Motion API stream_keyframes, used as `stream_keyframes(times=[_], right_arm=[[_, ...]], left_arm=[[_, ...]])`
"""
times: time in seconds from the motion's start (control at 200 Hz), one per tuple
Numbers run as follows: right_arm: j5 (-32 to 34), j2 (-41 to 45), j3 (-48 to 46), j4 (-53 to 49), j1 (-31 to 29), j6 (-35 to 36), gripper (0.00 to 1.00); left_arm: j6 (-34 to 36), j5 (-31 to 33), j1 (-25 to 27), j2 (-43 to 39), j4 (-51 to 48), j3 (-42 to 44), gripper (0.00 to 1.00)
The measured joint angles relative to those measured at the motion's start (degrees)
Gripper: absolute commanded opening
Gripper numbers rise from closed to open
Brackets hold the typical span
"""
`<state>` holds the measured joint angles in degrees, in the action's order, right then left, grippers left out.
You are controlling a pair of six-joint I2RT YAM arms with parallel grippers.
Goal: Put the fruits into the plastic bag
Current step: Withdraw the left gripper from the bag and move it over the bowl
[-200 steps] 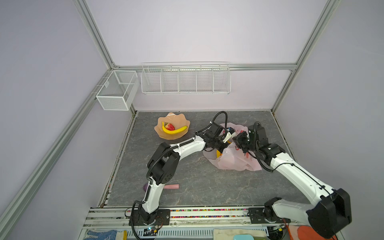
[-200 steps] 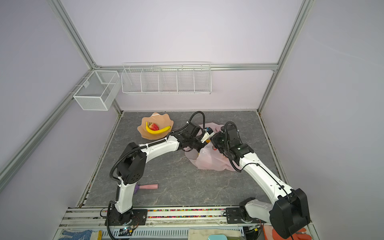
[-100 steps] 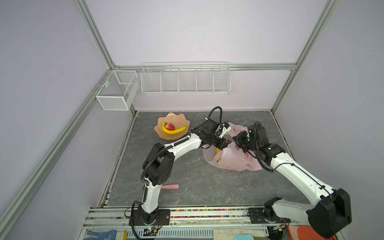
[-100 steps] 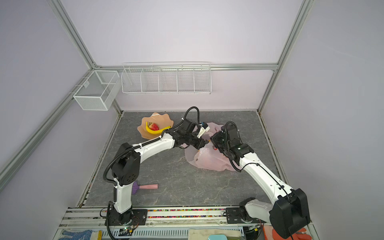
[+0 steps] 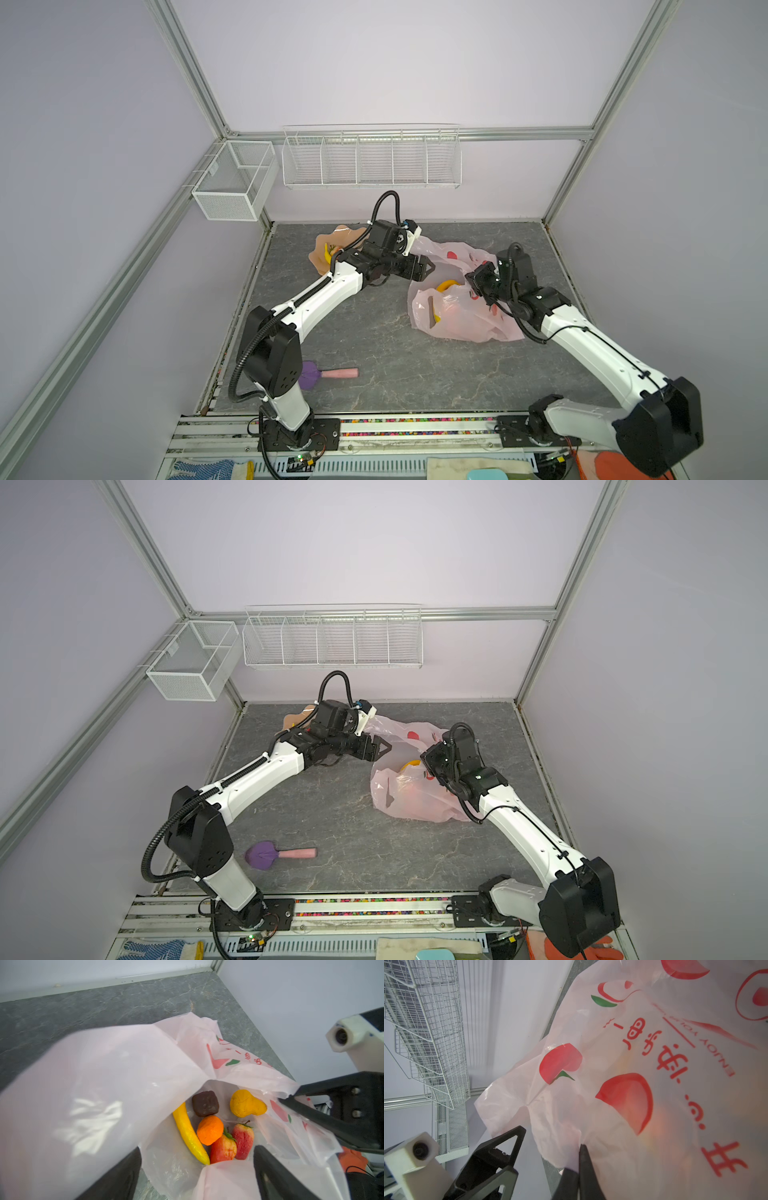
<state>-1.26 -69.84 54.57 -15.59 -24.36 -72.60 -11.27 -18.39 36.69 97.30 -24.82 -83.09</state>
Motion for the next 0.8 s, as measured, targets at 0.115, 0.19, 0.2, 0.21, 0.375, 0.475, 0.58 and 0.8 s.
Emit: stream_keyframes(times=[0.115,0.19,0.2,0.21,0.375,0.475,0.58,0.8], right_arm=[[0.2,0.0,0.0,0.0,0.0,0.0,0.06],[0.2,0.0,0.0,0.0,0.0,0.0,0.06],[0.2,0.0,0.0,0.0,0.0,0.0,0.06],[0.3,0.0,0.0,0.0,0.0,0.0,0.06],[0.3,0.0,0.0,0.0,0.0,0.1,0.06],[0.4,0.0,0.0,-0.1,0.0,0.2,0.06],[0.4,0.0,0.0,-0.2,0.0,0.4,0.06],[0.4,0.0,0.2,-0.5,0.0,0.6,0.06]], left_arm=[[-0.9,4.6,-1.1,-0.7,-2.8,0.2,0.86],[-2.1,8.3,-1.7,-1.0,-4.7,0.2,0.86],[-2.3,8.6,-1.8,-1.1,-4.9,0.2,0.86],[-2.5,9.3,-1.9,-1.1,-5.2,0.2,0.86],[-5.1,16.9,-3.9,-1.6,-8.2,0.2,0.86],[-6.3,19.7,-5.1,-1.8,-9.5,0.2,0.86],[-7.5,21.7,-6.4,-1.9,-10.5,0.2,0.86],[-9.7,24.0,-9.2,-1.9,-11.8,0.0,0.86]])
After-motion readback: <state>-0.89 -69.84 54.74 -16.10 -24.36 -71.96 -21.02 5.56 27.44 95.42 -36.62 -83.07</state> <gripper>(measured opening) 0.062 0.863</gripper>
